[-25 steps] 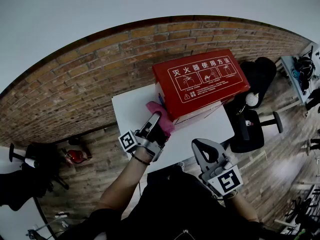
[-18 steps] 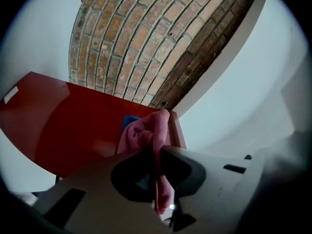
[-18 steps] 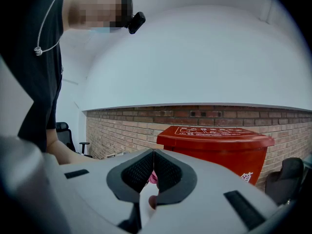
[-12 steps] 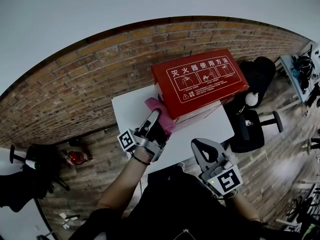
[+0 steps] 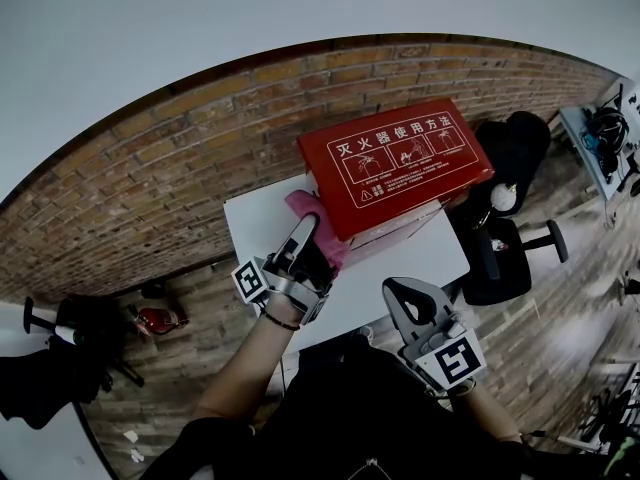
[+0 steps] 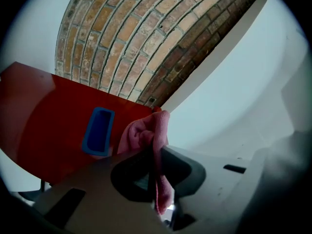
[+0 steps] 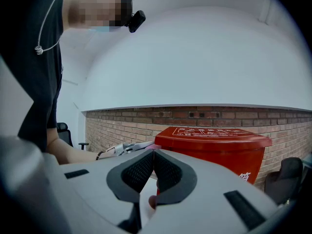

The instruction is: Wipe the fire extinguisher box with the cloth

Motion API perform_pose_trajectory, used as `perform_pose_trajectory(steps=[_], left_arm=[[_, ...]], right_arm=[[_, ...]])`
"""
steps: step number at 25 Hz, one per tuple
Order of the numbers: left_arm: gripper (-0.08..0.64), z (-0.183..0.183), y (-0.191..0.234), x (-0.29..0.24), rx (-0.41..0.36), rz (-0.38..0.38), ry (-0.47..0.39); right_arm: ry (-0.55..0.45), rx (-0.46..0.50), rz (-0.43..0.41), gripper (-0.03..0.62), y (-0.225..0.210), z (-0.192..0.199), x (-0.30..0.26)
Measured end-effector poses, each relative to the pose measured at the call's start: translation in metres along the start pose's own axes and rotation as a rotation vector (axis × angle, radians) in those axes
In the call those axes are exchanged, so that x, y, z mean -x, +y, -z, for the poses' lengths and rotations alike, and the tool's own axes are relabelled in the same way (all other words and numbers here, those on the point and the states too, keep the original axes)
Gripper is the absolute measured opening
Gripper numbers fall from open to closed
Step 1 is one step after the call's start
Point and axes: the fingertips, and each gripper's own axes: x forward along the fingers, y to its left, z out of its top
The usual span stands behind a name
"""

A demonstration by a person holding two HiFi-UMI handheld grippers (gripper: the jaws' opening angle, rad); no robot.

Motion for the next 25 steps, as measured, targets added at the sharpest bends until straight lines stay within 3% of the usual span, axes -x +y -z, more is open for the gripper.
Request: perform_pose_trajectory(steps=[5, 14, 25], left_arm=[[0.086, 0.005, -0.014, -0.009, 0.007, 0.041, 0.013], [0.084, 0.005, -0.016, -0.009, -0.006, 0.020, -0.003], [0.086, -0.003, -0.037, -0.002, -0.259, -0.070, 0.004]], right_arm=[[-0.006, -0.007, 0.002, 0.020, -0.002, 0.000, 0.001], [-0.032, -0.017, -0.002, 0.020, -0.007, -0.003, 0.002], [-0.077, -0.037, -0.001, 0.020, -0.025, -0.008, 0.007]])
